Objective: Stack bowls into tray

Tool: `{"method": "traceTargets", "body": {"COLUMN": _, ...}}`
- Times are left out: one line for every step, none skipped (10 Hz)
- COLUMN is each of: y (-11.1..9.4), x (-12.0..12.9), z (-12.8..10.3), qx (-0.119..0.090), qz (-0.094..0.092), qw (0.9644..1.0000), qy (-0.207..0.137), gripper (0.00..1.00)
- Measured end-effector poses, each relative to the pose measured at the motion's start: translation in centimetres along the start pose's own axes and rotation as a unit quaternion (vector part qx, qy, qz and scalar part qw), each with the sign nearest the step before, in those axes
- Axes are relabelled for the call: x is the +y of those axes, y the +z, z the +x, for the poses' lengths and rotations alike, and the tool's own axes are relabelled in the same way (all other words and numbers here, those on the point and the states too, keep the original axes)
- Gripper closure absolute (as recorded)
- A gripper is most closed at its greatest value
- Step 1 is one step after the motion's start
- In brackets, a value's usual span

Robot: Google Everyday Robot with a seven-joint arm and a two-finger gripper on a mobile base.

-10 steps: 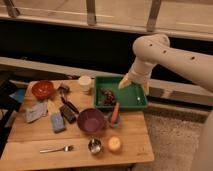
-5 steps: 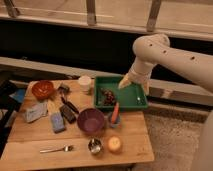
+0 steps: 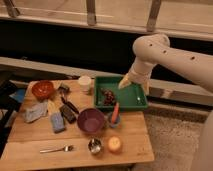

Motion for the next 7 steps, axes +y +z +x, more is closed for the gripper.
{"method": "traceTargets", "body": {"y": 0.0, "x": 0.0, "z": 0.0, "qx": 0.0, "qz": 0.0, "qw": 1.0, "qy": 0.0, "gripper": 0.2}}
{"method": "traceTargets", "body": {"y": 0.0, "x": 0.0, "z": 0.0, "qx": 0.0, "qz": 0.0, "qw": 1.0, "qy": 0.0, "gripper": 0.2}}
{"method": "traceTargets", "body": {"y": 0.0, "x": 0.0, "z": 0.0, "qx": 0.0, "qz": 0.0, "qw": 1.0, "qy": 0.0, "gripper": 0.2}}
{"method": "traceTargets", "body": {"y": -0.1, "x": 0.0, "z": 0.0, "qx": -0.001, "qz": 0.0, "qw": 1.0, "qy": 0.0, "gripper": 0.2}}
{"method": "traceTargets", "body": {"y": -0.1, "x": -0.1, "z": 0.0, "qx": -0.002, "qz": -0.001, "qw": 1.0, "qy": 0.0, "gripper": 0.2}}
{"method": "traceTargets", "body": {"y": -0.3, "x": 0.0, "z": -0.3, "qx": -0.005, "qz": -0.003, "qw": 1.0, "qy": -0.007, "gripper": 0.2}}
{"method": "traceTargets", "body": {"y": -0.5, "x": 0.4, "z": -1.1, "qx": -0.014, "qz": -0.001, "qw": 0.9996, "qy": -0.024, "gripper": 0.2}}
